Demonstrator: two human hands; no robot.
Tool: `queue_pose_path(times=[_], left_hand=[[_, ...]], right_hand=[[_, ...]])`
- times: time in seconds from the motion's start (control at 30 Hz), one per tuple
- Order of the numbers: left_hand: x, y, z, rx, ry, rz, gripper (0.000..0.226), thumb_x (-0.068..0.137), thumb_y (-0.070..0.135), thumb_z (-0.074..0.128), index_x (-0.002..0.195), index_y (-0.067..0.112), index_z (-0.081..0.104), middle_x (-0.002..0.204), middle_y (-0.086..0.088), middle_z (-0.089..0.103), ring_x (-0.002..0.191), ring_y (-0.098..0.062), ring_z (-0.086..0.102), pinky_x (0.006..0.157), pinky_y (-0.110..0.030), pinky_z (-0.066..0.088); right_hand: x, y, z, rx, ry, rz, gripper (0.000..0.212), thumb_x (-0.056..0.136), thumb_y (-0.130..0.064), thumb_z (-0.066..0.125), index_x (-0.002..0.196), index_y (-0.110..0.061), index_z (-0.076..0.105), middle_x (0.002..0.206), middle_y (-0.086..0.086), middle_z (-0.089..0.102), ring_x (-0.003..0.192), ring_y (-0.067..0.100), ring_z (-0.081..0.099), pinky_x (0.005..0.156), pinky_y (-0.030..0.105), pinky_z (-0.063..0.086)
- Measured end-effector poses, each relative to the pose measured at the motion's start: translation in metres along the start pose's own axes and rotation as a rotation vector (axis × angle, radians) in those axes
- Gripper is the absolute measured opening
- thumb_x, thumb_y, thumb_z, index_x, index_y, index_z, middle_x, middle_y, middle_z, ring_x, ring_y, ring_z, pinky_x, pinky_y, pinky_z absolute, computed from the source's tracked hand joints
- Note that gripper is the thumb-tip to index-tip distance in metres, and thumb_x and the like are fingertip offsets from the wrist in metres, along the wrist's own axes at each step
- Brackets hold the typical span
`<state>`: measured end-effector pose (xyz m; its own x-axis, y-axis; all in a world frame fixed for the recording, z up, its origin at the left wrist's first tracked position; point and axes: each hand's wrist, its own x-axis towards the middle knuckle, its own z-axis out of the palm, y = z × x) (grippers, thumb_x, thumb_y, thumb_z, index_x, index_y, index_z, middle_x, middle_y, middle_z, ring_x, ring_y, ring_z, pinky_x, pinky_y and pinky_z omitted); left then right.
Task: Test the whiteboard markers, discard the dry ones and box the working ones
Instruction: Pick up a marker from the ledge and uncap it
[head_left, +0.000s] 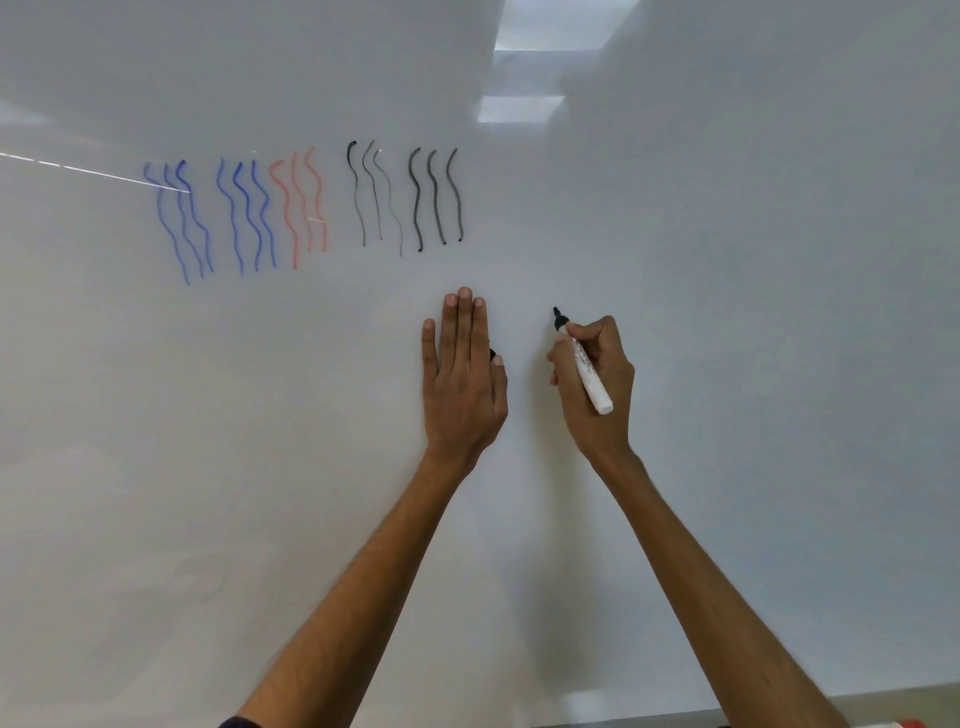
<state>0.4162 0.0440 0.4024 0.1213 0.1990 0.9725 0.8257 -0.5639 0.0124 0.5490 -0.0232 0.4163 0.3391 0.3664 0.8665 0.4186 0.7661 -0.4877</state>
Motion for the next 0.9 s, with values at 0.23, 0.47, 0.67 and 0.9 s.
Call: queue_pose_path(times=[0.23,0.47,0.67,0.9], left_hand=[[-0.001,0.0,0.0,-0.001,-0.003,0.003,0.061,0.098,0.017,0.037,0.153,-0.002,0.019,0.162,-0.017,0.016,0.151,-0.029,0.01,0.123,-0.05,0.011],[-0.001,0.001,-0.001,0.007,-0.001,0.008,0.06,0.099,0.019,0.035,0.153,-0.002,0.02,0.161,-0.018,0.017,0.151,-0.03,0.012,0.123,-0.05,0.011],[-0.002,0.0,0.0,0.017,-0.01,0.013,0.06,0.1,0.019,0.037,0.153,-0.002,0.017,0.162,-0.018,0.015,0.151,-0.03,0.01,0.123,-0.05,0.01],[-0.004,-0.003,0.005,0.015,0.008,0.032,0.056,0.103,0.018,0.033,0.152,-0.003,0.016,0.161,-0.019,0.015,0.151,-0.031,0.011,0.123,-0.049,0.01]], right_hand=[[-0.033,0.009,-0.005,0.044,0.02,0.11,0.012,0.098,-0.02,0.055,0.092,-0.011,0.049,0.077,0.021,0.057,0.063,0.038,0.056,0.054,0.047,0.051],[-0.031,0.0,-0.006,0.038,0.045,0.156,0.01,0.098,-0.011,0.056,0.092,-0.005,0.051,0.074,0.017,0.062,0.061,0.029,0.06,0.053,0.036,0.051],[0.013,-0.021,-0.005,0.1,0.118,0.088,0.014,0.102,-0.018,0.055,0.098,-0.005,0.051,0.08,0.019,0.063,0.063,0.028,0.059,0.054,0.029,0.049],[0.003,-0.007,-0.003,0.068,0.019,0.078,0.015,0.102,-0.013,0.052,0.098,0.001,0.048,0.081,0.02,0.062,0.065,0.026,0.061,0.056,0.023,0.047]])
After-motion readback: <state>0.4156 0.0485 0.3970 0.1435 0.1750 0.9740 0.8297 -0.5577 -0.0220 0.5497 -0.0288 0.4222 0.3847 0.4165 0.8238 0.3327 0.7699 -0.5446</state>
